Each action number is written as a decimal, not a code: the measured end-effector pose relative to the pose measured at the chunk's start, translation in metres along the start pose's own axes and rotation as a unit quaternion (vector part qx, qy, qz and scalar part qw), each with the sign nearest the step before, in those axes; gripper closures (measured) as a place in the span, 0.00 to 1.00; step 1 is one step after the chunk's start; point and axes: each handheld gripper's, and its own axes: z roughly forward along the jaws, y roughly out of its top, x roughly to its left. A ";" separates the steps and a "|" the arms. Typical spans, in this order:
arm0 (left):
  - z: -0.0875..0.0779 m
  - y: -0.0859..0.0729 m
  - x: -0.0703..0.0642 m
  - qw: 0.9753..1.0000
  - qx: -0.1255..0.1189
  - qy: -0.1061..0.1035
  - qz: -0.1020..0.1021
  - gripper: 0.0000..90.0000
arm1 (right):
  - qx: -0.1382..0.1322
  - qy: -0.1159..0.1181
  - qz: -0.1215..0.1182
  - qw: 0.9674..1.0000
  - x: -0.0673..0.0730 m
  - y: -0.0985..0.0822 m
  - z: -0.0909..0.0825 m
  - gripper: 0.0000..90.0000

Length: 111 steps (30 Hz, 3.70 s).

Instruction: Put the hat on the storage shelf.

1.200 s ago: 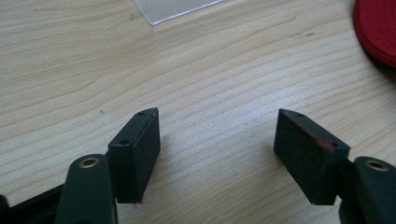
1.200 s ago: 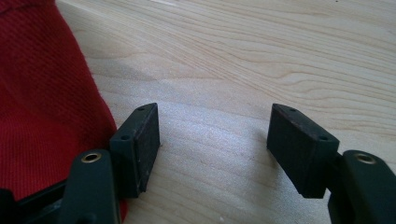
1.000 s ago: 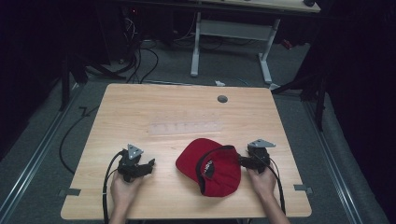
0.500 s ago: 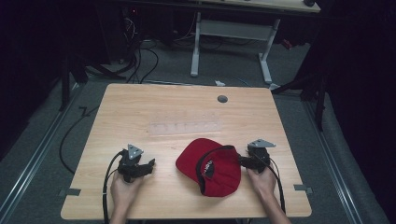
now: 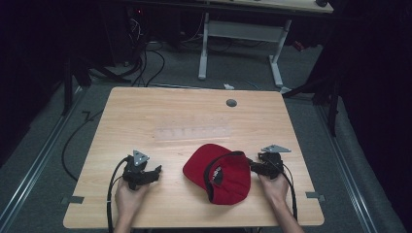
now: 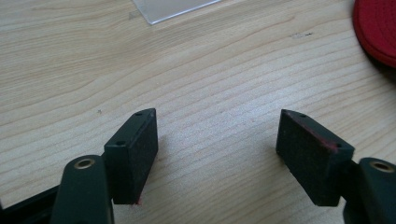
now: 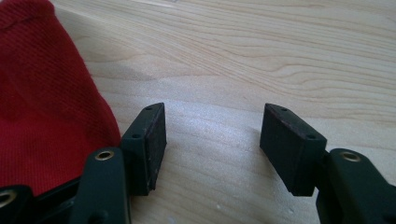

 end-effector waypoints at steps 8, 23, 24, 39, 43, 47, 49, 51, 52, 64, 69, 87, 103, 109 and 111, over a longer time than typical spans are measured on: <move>0.000 0.000 0.000 1.000 0.000 0.000 -0.001 0.33 | -0.017 0.010 0.013 1.000 -0.003 -0.002 -0.012 0.46; 0.000 0.000 0.000 1.000 0.000 0.001 0.001 0.33 | -0.064 0.056 0.007 0.996 0.002 -0.006 -0.040 0.42; 0.000 0.000 0.000 1.000 0.000 0.001 0.001 0.33 | -0.069 0.065 0.003 0.996 0.005 -0.005 -0.042 0.38; 0.000 0.000 0.000 1.000 0.000 0.001 0.000 0.33 | -0.042 0.102 -0.029 0.993 0.025 0.016 -0.024 0.30; 0.000 0.000 0.000 1.000 0.000 0.001 0.000 0.33 | -0.036 0.107 -0.040 0.993 0.030 0.023 -0.019 0.33; 0.000 0.000 0.000 1.000 0.000 0.001 0.000 0.33 | -0.032 0.119 -0.043 0.991 0.031 0.027 -0.013 0.34; 0.000 0.000 0.000 1.000 0.000 0.000 0.000 0.33 | -0.031 0.125 -0.044 0.991 0.032 0.028 -0.010 0.34; 0.000 0.000 0.000 1.000 0.000 0.001 0.000 0.33 | -0.030 0.129 -0.043 0.990 0.032 0.029 -0.007 0.35; 0.000 0.000 0.000 1.000 0.000 0.000 0.000 0.33 | -0.028 0.131 -0.041 0.990 0.032 0.028 -0.006 0.35; 0.000 0.000 0.000 1.000 0.000 0.001 0.000 0.33 | 0.002 0.151 -0.041 0.988 0.032 0.024 0.017 0.39; 0.000 0.000 0.000 1.000 0.000 0.001 -0.001 0.33 | 0.004 0.161 -0.041 0.986 0.032 0.022 0.021 0.45; 0.000 0.000 0.000 1.000 0.000 0.001 0.000 0.33 | -0.005 0.184 -0.056 0.981 0.033 0.023 0.013 0.88; 0.000 0.000 0.000 1.000 -0.001 0.001 -0.002 0.32 | -0.032 0.224 -0.033 0.973 0.030 0.028 -0.006 0.94; 0.001 0.000 0.000 1.000 0.000 0.001 -0.001 0.32 | -0.040 0.234 -0.014 0.971 0.026 0.030 -0.011 0.94; 0.001 0.000 0.000 1.000 0.000 0.001 -0.001 0.32 | -0.041 0.236 -0.009 0.971 0.025 0.030 -0.013 0.94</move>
